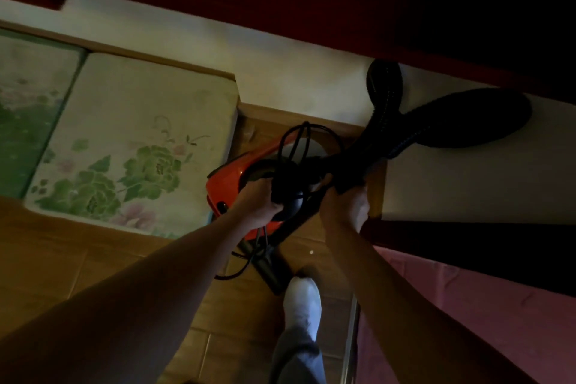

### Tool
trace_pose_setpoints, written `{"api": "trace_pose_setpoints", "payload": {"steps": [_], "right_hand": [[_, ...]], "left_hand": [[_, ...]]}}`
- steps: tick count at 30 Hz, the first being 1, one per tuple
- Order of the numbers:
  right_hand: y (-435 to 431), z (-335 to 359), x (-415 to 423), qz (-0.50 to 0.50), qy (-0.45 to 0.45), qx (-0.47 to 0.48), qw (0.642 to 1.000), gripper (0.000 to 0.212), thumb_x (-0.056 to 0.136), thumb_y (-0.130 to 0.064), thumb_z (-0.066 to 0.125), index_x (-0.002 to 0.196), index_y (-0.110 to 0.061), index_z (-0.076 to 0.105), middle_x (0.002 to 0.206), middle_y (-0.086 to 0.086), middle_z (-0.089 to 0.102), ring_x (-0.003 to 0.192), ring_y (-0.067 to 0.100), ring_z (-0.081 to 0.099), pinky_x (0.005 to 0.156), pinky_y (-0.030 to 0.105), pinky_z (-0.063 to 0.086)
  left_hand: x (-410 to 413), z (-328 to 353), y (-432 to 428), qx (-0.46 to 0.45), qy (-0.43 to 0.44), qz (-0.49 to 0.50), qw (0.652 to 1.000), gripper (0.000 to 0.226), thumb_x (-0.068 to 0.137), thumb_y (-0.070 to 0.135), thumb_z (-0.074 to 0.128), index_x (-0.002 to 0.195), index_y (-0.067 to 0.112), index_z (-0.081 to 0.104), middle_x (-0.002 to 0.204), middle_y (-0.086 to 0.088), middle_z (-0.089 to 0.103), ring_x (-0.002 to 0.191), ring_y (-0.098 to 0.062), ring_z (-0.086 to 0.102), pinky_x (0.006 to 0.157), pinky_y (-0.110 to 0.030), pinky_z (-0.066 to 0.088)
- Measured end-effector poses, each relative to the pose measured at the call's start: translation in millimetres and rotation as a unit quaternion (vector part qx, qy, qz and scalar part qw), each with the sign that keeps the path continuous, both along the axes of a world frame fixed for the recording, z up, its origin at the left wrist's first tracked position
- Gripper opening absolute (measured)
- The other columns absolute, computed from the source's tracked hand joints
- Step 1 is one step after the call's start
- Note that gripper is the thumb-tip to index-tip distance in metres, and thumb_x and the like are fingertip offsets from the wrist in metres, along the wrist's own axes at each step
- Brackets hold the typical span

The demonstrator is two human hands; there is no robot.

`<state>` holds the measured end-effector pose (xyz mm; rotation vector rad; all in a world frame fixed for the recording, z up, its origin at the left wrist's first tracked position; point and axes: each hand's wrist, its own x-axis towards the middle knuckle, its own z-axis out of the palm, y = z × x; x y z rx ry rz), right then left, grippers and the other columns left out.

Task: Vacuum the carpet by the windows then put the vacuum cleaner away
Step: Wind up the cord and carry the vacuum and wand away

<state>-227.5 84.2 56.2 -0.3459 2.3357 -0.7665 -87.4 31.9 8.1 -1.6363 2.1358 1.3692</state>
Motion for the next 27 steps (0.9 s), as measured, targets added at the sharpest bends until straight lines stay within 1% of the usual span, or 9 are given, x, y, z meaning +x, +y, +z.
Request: {"api": "trace_pose_setpoints", "payload": {"steps": [4, 7, 9, 12, 15, 18, 20, 23, 27], "right_hand": [[-17, -18, -7, -0.023, 0.043, -0.023, 0.999, 0.045, 0.098, -0.03, 0.053, 0.134, -0.004, 0.046, 0.137, 0.016, 0.055, 0.127, 0.031, 0.051, 0.099, 0.032, 0.038], [-24, -34, -11, -0.034, 0.066, -0.035, 0.997, 0.05, 0.098, -0.036, 0.051, 0.137, -0.007, 0.043, 0.139, 0.014, 0.053, 0.128, 0.032, 0.049, 0.099, 0.035, 0.038], [-31, -44, -11, -0.035, 0.082, -0.036, 0.995, 0.052, 0.096, -0.042, 0.051, 0.136, -0.01, 0.045, 0.139, 0.012, 0.054, 0.127, 0.031, 0.051, 0.098, 0.034, 0.039], [-36, -54, -11, 0.006, 0.106, -0.015, 0.994, 0.058, 0.095, -0.054, 0.049, 0.136, -0.013, 0.046, 0.134, 0.011, 0.058, 0.121, 0.032, 0.055, 0.094, 0.037, 0.043], [-39, -67, -13, 0.068, 0.143, 0.003, 0.987, 0.056, 0.098, -0.048, 0.046, 0.138, -0.009, 0.041, 0.128, 0.018, 0.06, 0.118, 0.036, 0.056, 0.09, 0.04, 0.044], [-36, -82, -15, 0.095, 0.089, -0.044, 0.991, 0.057, 0.098, -0.041, 0.05, 0.142, -0.007, 0.035, 0.131, 0.021, 0.058, 0.12, 0.039, 0.054, 0.091, 0.042, 0.045], [-28, -91, -14, 0.104, 0.039, -0.063, 0.992, 0.058, 0.097, -0.041, 0.054, 0.14, -0.007, 0.037, 0.133, 0.018, 0.057, 0.122, 0.037, 0.053, 0.09, 0.038, 0.045], [-15, -97, -10, 0.105, -0.024, -0.067, 0.992, 0.059, 0.093, -0.046, 0.058, 0.137, -0.009, 0.043, 0.132, 0.011, 0.058, 0.123, 0.03, 0.054, 0.082, 0.025, 0.039], [-1, -94, -6, 0.132, -0.048, -0.057, 0.988, 0.061, 0.085, -0.048, 0.067, 0.13, -0.01, 0.053, 0.122, 0.006, 0.064, 0.116, 0.025, 0.058, 0.07, 0.018, 0.034]], "left_hand": [[-7, -27, -17, -0.017, -0.018, -0.01, 1.0, 0.054, 0.089, 0.011, 0.064, 0.141, 0.008, 0.051, 0.119, -0.014, 0.065, 0.107, -0.032, 0.063, 0.076, -0.031, 0.05], [-19, -41, -32, -0.041, -0.013, -0.015, 0.999, 0.038, 0.088, 0.01, 0.062, 0.125, 0.003, 0.06, 0.098, -0.014, 0.066, 0.091, -0.033, 0.065, 0.064, -0.031, 0.046], [-27, -44, -43, -0.06, -0.012, -0.02, 0.998, 0.036, 0.09, 0.013, 0.061, 0.125, 0.006, 0.06, 0.092, -0.011, 0.066, 0.087, -0.033, 0.066, 0.061, -0.034, 0.046], [-41, -47, -58, -0.084, -0.01, -0.009, 0.996, 0.041, 0.091, 0.013, 0.061, 0.132, 0.014, 0.057, 0.11, -0.013, 0.07, 0.099, -0.034, 0.066, 0.071, -0.035, 0.051], [-57, -59, -63, -0.112, -0.015, -0.029, 0.993, 0.042, 0.088, 0.014, 0.061, 0.13, 0.013, 0.055, 0.119, -0.011, 0.066, 0.109, -0.033, 0.062, 0.081, -0.038, 0.051], [-70, -70, -59, -0.156, -0.095, -0.088, 0.979, 0.057, 0.089, 0.033, 0.064, 0.136, 0.01, 0.041, 0.128, -0.014, 0.058, 0.119, -0.035, 0.054, 0.094, -0.044, 0.043], [-77, -69, -60, -0.181, -0.194, -0.158, 0.951, 0.07, 0.088, 0.047, 0.064, 0.14, 0.01, 0.034, 0.134, -0.014, 0.051, 0.125, -0.035, 0.047, 0.1, -0.047, 0.036], [-82, -64, -59, -0.21, -0.297, -0.218, 0.906, 0.082, 0.08, 0.064, 0.064, 0.137, 0.012, 0.036, 0.133, -0.012, 0.045, 0.121, -0.031, 0.042, 0.093, -0.042, 0.039], [-57, -57, -54, -0.183, -0.213, -0.207, 0.937, 0.073, 0.083, 0.047, 0.072, 0.137, 0.01, 0.039, 0.135, -0.015, 0.041, 0.128, -0.035, 0.037, 0.091, -0.041, 0.047]]}}
